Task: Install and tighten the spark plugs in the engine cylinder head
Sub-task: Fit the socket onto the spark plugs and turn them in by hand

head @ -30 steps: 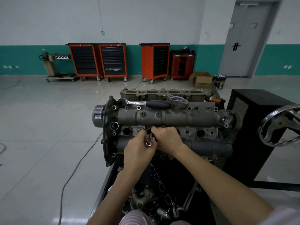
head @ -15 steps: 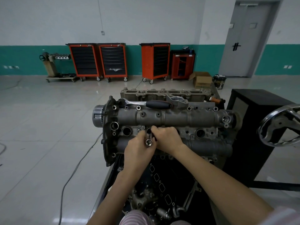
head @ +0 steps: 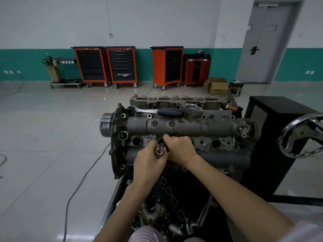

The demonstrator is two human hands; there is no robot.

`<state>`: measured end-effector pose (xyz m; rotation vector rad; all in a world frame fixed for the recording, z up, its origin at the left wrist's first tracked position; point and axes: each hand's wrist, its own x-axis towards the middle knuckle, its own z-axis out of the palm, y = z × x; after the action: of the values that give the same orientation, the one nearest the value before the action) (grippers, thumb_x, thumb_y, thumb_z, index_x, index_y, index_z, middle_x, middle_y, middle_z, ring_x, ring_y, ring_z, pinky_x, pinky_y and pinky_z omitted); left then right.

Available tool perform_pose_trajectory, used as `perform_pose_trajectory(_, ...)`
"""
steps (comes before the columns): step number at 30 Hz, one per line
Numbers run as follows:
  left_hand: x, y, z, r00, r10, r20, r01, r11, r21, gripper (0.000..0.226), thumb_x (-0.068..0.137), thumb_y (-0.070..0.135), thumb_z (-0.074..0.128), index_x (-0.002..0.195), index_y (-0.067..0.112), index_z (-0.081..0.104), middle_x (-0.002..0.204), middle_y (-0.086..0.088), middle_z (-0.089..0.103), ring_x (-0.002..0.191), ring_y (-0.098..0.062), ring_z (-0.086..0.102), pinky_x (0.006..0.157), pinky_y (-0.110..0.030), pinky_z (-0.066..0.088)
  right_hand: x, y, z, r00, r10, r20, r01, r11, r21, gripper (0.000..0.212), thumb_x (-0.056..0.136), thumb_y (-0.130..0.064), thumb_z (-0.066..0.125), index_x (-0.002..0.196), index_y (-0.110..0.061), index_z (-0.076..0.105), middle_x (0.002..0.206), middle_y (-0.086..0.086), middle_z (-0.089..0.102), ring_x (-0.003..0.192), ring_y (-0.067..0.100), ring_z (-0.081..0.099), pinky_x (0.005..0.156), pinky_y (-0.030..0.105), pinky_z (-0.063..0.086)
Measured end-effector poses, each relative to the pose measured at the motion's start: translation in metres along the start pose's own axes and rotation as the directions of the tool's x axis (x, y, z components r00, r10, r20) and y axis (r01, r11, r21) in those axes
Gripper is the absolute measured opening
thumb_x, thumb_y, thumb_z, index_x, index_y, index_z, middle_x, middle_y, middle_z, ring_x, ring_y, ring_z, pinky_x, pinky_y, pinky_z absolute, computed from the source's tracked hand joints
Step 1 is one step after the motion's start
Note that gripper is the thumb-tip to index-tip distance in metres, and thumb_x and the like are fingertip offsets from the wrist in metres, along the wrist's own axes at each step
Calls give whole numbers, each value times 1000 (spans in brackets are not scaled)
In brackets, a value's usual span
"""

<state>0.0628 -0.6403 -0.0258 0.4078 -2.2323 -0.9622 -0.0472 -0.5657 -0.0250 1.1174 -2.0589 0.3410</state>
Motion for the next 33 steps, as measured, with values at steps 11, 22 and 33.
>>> perform_pose_trajectory(11,0,3,1,1000,-4,-16,7,983,183,40,87,43,54,59,21,35,51,6,43,57,-22,50,46,-30,26,-1,1,-1,998,-5,-66,8,999,43,26,65,-26,37,54,-13,57,40,2,53,30,20,50,33,15,31)
perform_pose_trajectory(22,-2,0,-3,1000,-13,-9,14,991,130,34,84,49,57,66,27,38,59,7,53,61,-15,53,48,-27,32,-3,2,2,990,-117,-79,122,991,58,17,57,-16,74,60,-12,57,45,0,55,33,20,52,32,17,33)
perform_pose_trajectory(33,-3,3,0,999,36,-15,-34,988,150,43,84,36,59,57,27,27,47,9,37,48,-9,37,44,-23,19,-2,1,-4,998,-52,-40,56,992,114,24,51,-15,77,63,-6,58,47,3,57,34,23,54,32,18,34)
